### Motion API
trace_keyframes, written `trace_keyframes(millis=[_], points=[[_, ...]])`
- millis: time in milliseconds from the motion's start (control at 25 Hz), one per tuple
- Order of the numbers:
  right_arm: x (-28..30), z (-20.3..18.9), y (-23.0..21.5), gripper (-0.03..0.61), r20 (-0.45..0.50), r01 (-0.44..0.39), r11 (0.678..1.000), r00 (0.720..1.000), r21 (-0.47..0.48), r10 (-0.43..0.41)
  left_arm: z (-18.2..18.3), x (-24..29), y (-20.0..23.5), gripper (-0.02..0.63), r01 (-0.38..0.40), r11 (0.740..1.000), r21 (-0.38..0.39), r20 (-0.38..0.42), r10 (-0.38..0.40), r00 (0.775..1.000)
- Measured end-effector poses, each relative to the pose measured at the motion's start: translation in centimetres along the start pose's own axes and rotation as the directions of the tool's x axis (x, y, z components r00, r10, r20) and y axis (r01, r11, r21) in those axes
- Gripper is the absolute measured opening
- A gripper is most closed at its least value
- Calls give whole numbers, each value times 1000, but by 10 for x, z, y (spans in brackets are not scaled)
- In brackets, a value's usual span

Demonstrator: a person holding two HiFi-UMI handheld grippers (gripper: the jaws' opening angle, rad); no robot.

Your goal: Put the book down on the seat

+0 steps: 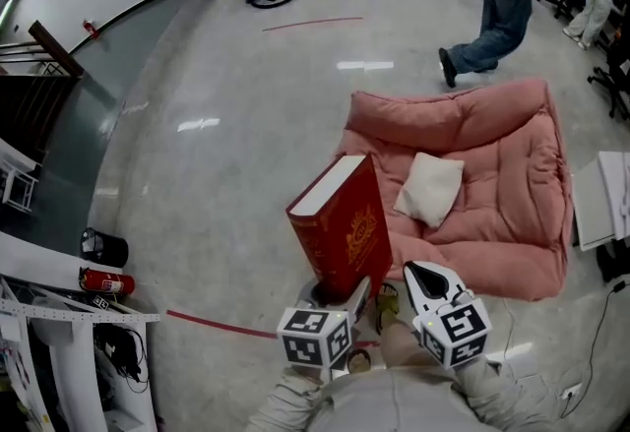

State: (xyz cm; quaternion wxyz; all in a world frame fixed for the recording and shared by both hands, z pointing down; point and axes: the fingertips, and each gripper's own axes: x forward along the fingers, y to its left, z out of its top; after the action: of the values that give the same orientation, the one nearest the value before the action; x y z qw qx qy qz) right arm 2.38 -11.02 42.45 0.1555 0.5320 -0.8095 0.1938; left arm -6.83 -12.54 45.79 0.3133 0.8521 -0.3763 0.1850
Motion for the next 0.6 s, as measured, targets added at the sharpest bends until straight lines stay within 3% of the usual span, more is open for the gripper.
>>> trace_keyframes(millis=[600], points=[[63, 22, -71, 5, -50, -62, 998, 997, 25, 63, 45, 87, 30, 244, -67, 997, -36, -60, 65, 996]])
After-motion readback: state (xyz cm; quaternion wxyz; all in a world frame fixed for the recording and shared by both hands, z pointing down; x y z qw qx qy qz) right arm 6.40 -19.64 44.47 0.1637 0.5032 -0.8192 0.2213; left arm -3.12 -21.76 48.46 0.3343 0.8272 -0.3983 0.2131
